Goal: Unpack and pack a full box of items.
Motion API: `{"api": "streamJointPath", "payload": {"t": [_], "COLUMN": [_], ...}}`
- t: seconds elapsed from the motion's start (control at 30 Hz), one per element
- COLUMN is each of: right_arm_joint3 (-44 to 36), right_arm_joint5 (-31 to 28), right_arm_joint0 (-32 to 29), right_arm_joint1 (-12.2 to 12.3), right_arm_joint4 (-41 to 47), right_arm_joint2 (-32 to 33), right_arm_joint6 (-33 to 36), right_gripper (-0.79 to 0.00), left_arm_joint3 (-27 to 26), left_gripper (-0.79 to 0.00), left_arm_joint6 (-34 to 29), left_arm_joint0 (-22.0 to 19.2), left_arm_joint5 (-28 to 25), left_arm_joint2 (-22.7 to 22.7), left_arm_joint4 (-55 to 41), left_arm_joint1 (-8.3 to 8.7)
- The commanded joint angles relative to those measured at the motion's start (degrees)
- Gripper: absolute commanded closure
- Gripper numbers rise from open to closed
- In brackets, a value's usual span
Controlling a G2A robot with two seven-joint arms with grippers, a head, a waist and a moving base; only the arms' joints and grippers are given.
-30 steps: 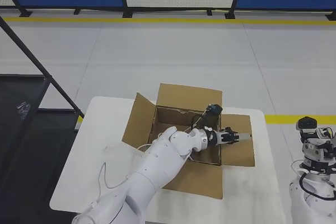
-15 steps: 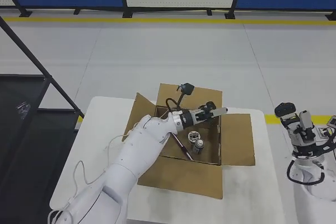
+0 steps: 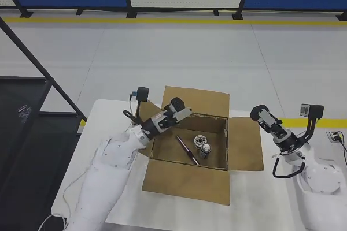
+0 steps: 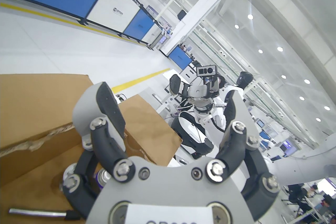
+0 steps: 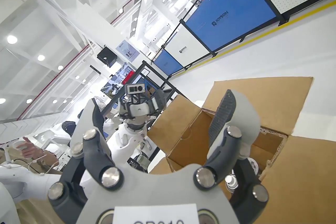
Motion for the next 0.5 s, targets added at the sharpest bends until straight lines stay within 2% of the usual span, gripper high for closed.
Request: {"api": "streamJointPath", "payload": {"t": [0.0,0.07,0.17,0.33,0.47], "right_arm_joint3": [0.0,-1.67,-4.22,-7.55,-6.37], "right_arm_joint5": [0.01,-0.08,0.68,6.19,9.58], "right_arm_joint0": [0.0,-0.12,1.24,4.34,7.25], "right_arm_joint1": [0.0,0.09,0.44,0.6,0.4], "right_arm_joint4": [0.0,-2.68,-12.58,-34.52,-47.64], "right_arm_joint2": [0.0,-1.35,-4.99,-13.25,-20.51], "right_arm_joint6": [0.0,1.46,5.96,10.09,14.1], "right_gripper": [-0.785,-0.785,-0.785,-0.785,-0.785], "left_arm_joint3": [-12.17,-16.86,-20.35,-22.25,-22.76], "left_gripper": [-0.785,-0.785,-0.785,-0.785,-0.785], "left_arm_joint6": [-1.85,-2.74,-3.47,-3.28,-2.52], "left_arm_joint0": [7.96,11.92,15.39,18.35,20.18], "left_arm_joint5": [3.53,4.79,5.22,4.93,4.6], "left_arm_joint2": [-4.5,-7.12,-9.55,-12.39,-14.66], "left_arm_joint4": [0.05,-0.22,-0.83,-1.62,-2.51], "left_arm_joint1": [0.98,1.59,2.19,2.91,3.41]}}
